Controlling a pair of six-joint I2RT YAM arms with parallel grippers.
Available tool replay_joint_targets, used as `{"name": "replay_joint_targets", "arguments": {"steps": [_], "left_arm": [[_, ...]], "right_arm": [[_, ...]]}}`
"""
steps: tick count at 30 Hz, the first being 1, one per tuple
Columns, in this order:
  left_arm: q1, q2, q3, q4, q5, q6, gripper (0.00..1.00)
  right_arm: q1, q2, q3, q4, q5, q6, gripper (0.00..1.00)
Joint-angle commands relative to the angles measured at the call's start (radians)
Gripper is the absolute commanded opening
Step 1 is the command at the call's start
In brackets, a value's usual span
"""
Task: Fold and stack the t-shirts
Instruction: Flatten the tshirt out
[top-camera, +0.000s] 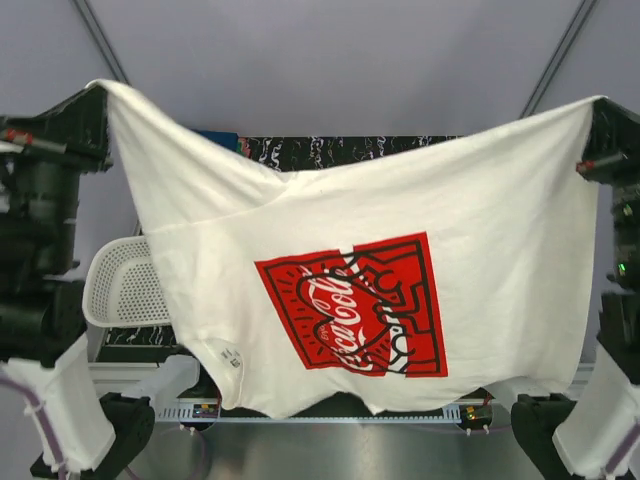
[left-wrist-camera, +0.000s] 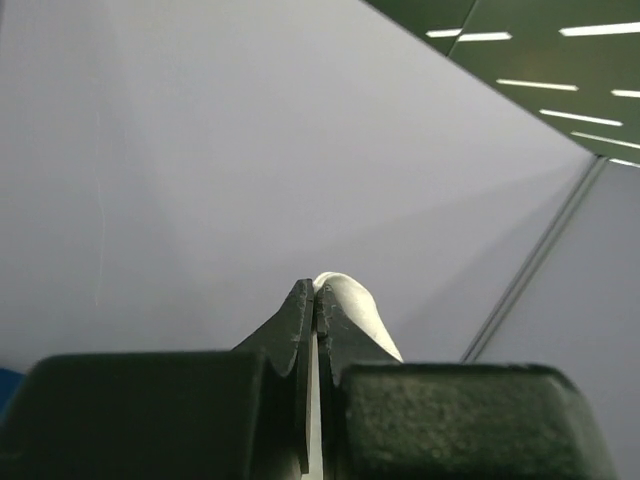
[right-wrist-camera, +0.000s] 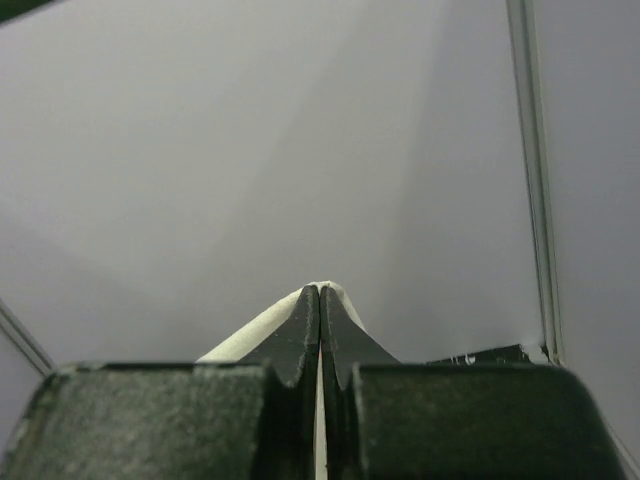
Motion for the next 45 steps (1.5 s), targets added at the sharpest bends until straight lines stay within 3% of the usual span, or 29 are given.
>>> {"name": "replay_joint_targets", "arguments": {"steps": [1,6,8,11,18,26,34,40,45], "left_arm": [[0.005,0.135,-0.002,0.139,-0.003,0.043,0.00],[0.005,0.304,0.091,0.188,-0.016,0.069,0.00],[0.005,0.382,0.250,0.095,-0.046,0.092,0.00],[0.005,0.435,0.286,0.098,-0.053,0.135,0.00],[0.005,0.298,0.142,0.167,-0.040,0.116,0.00],[0.005,0.018,-0.074,0.170,0.010,0.106,0.00],[0.005,-0.188,-0.016,0.009,0.012,0.063,0.00],[0.003,-0.173,0.107,-0.062,0.024,0.066,0.00],[-0.004,-0.105,0.118,-0.027,0.050,0.077,0.00]], "right_arm": [[-0.005,0.141,-0.045,0.075,-0.012,-0.011,0.00],[-0.005,0.255,-0.056,0.162,-0.029,-0.018,0.00],[-0.007,0.327,0.016,0.134,-0.009,-0.025,0.00],[-0.005,0.393,0.107,0.109,-0.039,-0.037,0.00],[-0.005,0.378,0.127,0.051,-0.049,-0.046,0.00],[-0.005,0.146,0.021,-0.052,-0.029,-0.041,0.00],[-0.005,-0.059,0.108,-0.291,0.054,-0.043,0.00],[0.004,-0.092,0.243,-0.385,0.155,-0.069,0.00],[0.088,-0.089,0.208,-0.319,0.298,-0.086,0.00]]}}
